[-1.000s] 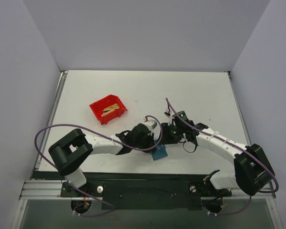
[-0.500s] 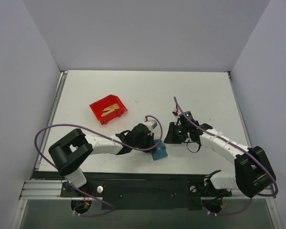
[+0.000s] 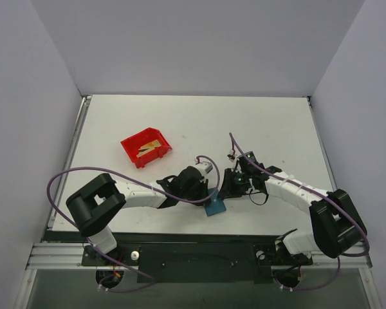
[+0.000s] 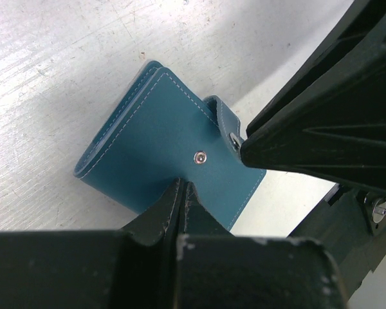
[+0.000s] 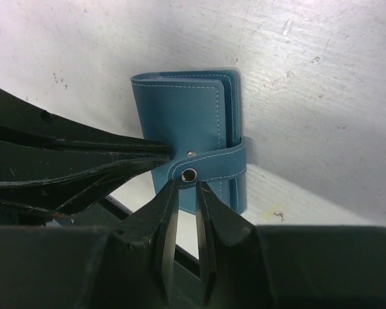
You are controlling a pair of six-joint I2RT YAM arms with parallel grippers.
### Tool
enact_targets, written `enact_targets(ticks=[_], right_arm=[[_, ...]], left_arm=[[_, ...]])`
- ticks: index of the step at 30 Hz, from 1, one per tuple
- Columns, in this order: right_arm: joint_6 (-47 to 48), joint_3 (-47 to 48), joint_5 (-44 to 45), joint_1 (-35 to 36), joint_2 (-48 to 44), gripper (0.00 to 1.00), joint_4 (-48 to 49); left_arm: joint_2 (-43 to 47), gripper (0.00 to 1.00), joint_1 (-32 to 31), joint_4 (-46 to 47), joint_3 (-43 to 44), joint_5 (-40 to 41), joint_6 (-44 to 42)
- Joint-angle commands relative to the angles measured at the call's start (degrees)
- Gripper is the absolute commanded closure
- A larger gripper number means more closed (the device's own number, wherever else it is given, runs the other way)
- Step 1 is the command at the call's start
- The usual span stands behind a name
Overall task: Put the credit cards into the card holder
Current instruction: Close the card holder at the center of the board.
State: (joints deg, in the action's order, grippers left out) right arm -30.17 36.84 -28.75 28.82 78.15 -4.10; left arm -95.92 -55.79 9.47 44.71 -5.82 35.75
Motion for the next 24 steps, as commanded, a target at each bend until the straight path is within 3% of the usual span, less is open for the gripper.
enact_targets(ticks=[1, 24], right_arm=[[-0.15, 0.6, -1.75, 0.97, 1.3, 0.87, 0.85], [-0.24, 2.97, -0.87, 2.21, 4.47, 0.87, 1.64]], left_arm=[[-1.38, 1.0, -0.37, -3.15, 1.08, 0.38, -0.85], [-1.11, 1.0, -0.37, -3.15, 0.73, 0.46, -0.77]])
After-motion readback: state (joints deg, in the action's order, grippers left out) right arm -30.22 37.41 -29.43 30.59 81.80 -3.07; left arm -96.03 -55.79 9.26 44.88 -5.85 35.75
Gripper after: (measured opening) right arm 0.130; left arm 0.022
